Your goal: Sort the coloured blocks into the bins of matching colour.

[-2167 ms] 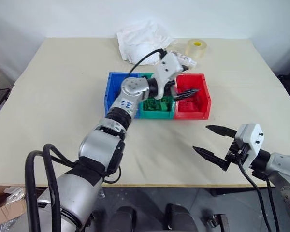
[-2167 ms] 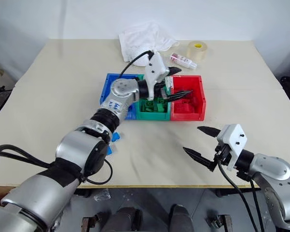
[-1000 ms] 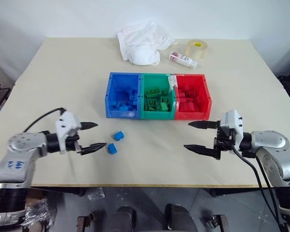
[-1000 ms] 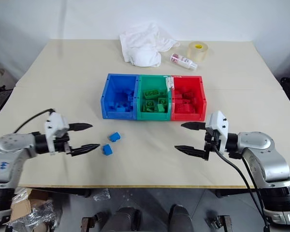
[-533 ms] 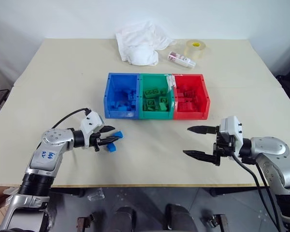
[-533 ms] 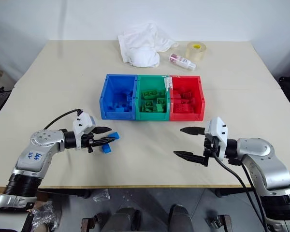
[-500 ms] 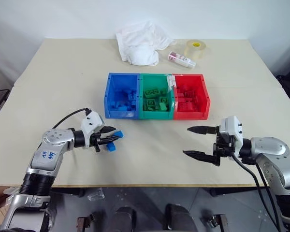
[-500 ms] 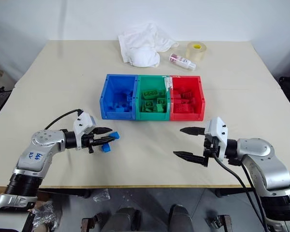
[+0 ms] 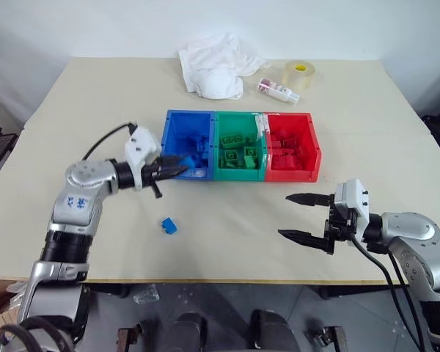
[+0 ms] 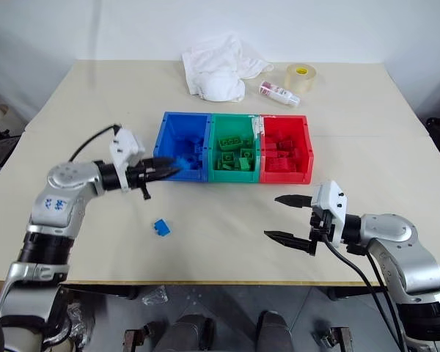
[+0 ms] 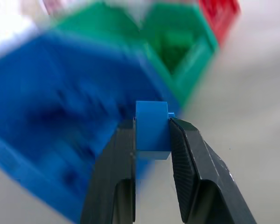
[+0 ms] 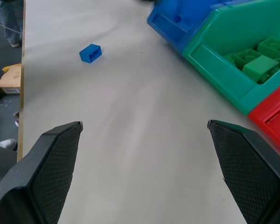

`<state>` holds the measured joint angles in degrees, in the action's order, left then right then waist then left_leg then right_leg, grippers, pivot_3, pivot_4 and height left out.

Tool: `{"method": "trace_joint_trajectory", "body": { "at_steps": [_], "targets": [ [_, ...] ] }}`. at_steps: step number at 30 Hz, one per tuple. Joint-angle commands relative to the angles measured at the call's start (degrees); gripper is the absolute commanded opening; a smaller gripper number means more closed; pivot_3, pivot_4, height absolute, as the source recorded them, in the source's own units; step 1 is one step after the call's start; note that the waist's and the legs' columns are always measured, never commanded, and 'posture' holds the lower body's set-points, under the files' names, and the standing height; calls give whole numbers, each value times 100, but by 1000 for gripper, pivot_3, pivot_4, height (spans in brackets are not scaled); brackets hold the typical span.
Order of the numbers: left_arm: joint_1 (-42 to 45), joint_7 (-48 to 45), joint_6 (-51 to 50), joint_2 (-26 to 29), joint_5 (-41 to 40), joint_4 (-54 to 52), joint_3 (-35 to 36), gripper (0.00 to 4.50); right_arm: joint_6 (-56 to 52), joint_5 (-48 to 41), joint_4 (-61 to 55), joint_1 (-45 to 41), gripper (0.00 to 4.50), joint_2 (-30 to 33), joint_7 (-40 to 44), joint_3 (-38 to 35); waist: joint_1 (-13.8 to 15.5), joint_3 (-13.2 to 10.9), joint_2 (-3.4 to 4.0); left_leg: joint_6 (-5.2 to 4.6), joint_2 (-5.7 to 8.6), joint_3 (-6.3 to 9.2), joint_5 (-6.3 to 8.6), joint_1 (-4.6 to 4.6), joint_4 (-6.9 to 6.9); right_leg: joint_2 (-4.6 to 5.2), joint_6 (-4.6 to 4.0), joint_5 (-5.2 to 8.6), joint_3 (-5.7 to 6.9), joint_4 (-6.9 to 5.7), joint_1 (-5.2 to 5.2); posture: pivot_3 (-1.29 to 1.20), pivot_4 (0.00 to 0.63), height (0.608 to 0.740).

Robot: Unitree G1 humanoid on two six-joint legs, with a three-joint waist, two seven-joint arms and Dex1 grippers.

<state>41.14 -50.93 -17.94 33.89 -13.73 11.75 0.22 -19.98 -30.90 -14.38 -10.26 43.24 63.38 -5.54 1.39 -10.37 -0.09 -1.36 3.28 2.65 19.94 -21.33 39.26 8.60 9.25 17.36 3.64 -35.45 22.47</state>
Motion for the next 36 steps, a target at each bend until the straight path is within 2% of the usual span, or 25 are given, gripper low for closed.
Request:
{"method": "trace_joint_trajectory", "body": {
  "at_steps": [1,2,7,13,14,20,23,29,36],
  "targets": [
    [502,495,190,-149,188,610,155,661,126,-70,-166,-17,4500,-14,-35,-172,-1,0,0,0,1,-1,0,0,0,-1,0,0,0,1,0,0,150,740],
    [620,622,299,-205,265,822,146,661,132,-60,-161,-25,4500,-21,-45,-161,-1,0,0,0,3,-1,0,0,0,-1,0,0,0,-2,0,0,150,740],
    [789,681,496,-296,392,1148,72,2293,129,-61,-173,-48,4500,-25,-75,-150,-21,-1,-2,0,7,-5,0,0,-5,-2,1,0,2,-2,6,0,150,740],
    [410,351,241,-134,148,473,210,4259,135,-60,-86,-110,4500,8,5,-131,-15,-1,-2,0,-1,-3,0,-2,-4,-1,1,0,2,-1,6,0,150,740],
    [305,270,204,-61,94,328,246,4474,144,-49,-41,-152,4500,10,36,-106,-22,-1,-2,0,-2,-3,0,-2,-4,-1,1,0,3,-1,6,0,150,740],
    [-734,-632,371,653,-453,-622,665,4474,180,-1,222,-429,4500,-26,214,39,-111,-1,-1,1,-8,1,0,-1,-8,-1,0,0,1,-1,9,0,150,740],
    [-1643,-1331,483,1112,-901,-989,1141,4474,218,36,361,-546,4500,-51,302,118,-143,-1,-1,1,-8,1,0,-1,-8,-1,0,0,1,4,6,0,150,740],
    [-3118,-2273,985,1824,-994,-1094,1548,4474,247,74,514,-684,4500,-76,404,181,-135,-2,3,4,-11,4,2,1,-12,-1,-4,2,0,16,0,0,150,740],
    [-3674,-2363,958,1938,-1166,-1276,1774,4474,263,75,586,-704,4500,-21,484,147,-101,-3,4,3,-10,8,3,1,-12,2,-4,2,-1,18,-1,0,150,740]
  ]
}}
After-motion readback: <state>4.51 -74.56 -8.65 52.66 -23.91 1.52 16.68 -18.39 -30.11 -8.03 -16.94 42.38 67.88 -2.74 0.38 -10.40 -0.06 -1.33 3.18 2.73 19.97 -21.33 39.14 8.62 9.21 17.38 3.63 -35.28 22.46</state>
